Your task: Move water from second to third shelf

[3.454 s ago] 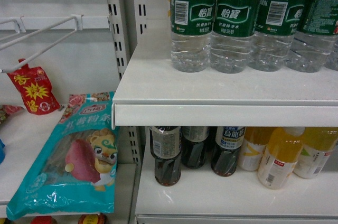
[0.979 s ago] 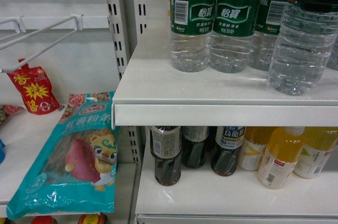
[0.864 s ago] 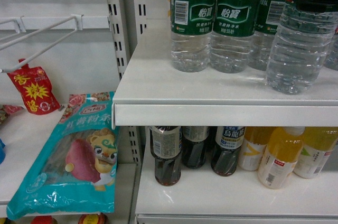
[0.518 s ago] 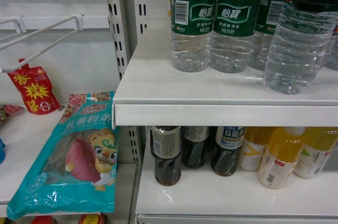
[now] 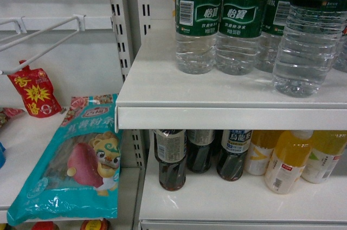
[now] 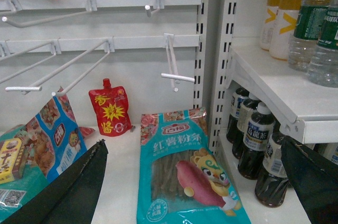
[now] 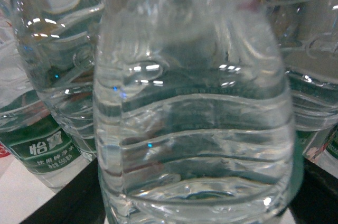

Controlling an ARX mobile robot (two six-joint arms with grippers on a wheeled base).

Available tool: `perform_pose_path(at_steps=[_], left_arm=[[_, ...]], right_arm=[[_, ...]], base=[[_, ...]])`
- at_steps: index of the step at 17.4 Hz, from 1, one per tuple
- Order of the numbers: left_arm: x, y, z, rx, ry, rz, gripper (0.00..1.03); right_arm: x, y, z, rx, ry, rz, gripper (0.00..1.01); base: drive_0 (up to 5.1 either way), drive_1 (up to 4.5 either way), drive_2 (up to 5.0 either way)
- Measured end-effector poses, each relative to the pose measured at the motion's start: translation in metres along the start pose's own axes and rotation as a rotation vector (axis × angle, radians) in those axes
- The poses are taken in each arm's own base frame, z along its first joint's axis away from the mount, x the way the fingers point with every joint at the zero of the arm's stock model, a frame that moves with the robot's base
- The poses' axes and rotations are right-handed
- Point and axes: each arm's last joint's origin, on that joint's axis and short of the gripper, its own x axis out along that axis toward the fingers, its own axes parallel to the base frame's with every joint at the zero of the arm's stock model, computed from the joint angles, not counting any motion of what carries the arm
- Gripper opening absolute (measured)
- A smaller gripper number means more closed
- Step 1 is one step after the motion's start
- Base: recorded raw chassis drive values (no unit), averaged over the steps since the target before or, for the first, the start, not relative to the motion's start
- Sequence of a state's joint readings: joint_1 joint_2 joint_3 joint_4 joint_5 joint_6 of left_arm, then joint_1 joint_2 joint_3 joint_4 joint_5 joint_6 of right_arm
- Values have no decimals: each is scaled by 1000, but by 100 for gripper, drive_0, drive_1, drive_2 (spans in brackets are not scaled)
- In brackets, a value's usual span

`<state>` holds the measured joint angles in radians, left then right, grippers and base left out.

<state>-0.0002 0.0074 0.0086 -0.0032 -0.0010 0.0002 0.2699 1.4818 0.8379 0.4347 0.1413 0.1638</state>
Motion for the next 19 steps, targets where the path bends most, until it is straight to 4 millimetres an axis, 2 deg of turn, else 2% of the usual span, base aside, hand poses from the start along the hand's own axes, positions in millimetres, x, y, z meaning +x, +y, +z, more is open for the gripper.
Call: perform_pose_path(at_steps=[2,4,8,12,16,19], left_arm=[[0,0,0,0,0,0,98],[0,0,0,0,0,0,98],[0,0,0,0,0,0,98],[0,0,0,0,0,0,98],[0,0,0,0,0,0,98],[0,0,0,0,0,0,98]], right_arm=[[-2,0,3,3,-15,3,100],[-2,-1,4,2,-17,3,97],[-2,0,3,-14,3,1,98],[-11,3,7,-70,39,-12,98],[-28,13,17,-96,26,21,98],[-50,16,18,-133,13,-37,98]], base=[[0,0,0],[0,0,0],[0,0,0],[0,0,0],[0,0,0],[0,0,0]])
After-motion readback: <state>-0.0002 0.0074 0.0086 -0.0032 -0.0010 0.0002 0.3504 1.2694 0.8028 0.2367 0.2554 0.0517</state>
